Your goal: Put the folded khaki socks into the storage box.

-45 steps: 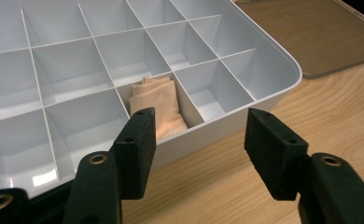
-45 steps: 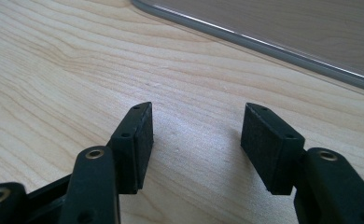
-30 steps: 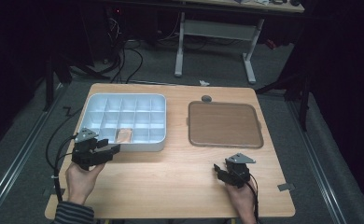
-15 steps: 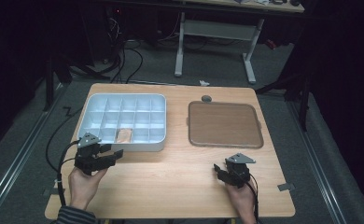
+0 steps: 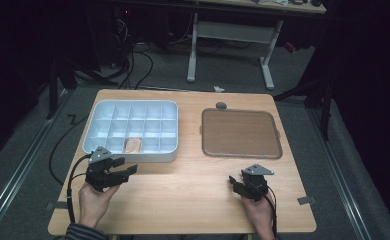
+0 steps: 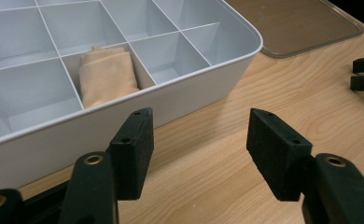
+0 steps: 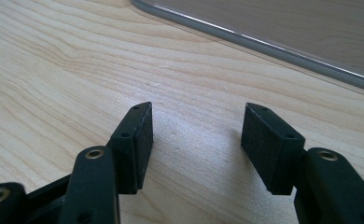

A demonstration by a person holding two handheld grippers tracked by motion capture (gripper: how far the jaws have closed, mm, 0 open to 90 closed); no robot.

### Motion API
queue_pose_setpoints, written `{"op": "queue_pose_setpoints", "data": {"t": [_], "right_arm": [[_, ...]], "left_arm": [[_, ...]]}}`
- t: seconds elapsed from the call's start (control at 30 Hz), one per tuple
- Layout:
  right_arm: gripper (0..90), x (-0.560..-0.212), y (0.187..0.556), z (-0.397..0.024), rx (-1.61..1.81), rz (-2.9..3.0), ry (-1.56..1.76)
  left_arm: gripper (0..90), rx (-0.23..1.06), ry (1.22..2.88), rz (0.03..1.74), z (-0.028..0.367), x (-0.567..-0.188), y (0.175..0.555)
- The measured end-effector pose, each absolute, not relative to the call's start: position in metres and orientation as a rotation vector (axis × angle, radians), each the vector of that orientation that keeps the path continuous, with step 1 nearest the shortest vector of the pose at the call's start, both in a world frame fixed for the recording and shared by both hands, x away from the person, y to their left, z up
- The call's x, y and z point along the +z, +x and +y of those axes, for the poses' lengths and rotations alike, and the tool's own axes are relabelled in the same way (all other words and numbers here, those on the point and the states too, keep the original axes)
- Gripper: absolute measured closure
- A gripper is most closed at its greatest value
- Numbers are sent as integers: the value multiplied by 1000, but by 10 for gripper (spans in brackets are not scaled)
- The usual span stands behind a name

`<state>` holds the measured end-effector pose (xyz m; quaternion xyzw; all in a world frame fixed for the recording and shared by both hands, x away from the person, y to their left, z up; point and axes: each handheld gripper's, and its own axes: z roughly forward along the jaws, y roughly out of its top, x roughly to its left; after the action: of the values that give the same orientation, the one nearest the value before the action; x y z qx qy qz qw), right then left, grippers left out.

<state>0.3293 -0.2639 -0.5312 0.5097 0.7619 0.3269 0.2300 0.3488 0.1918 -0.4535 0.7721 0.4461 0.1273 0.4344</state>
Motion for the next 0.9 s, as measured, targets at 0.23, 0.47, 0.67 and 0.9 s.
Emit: {"op": "queue_pose_setpoints", "data": {"t": [0.23, 0.47, 0.67, 0.9], "right_arm": [[439, -531, 329, -264, 899, 2096, 1402], [438, -531, 329, -264, 899, 2096, 1401], [438, -531, 329, -264, 899, 2097, 1401], [438, -531, 329, -264, 899, 2097, 1401]], "left_arm": [[415, 304, 1914, 1105, 187, -459, 345], [416, 286, 1916, 1106, 183, -464, 344], [416, 281, 1915, 1109, 181, -468, 344], [416, 264, 1915, 1117, 178, -474, 343]]}}
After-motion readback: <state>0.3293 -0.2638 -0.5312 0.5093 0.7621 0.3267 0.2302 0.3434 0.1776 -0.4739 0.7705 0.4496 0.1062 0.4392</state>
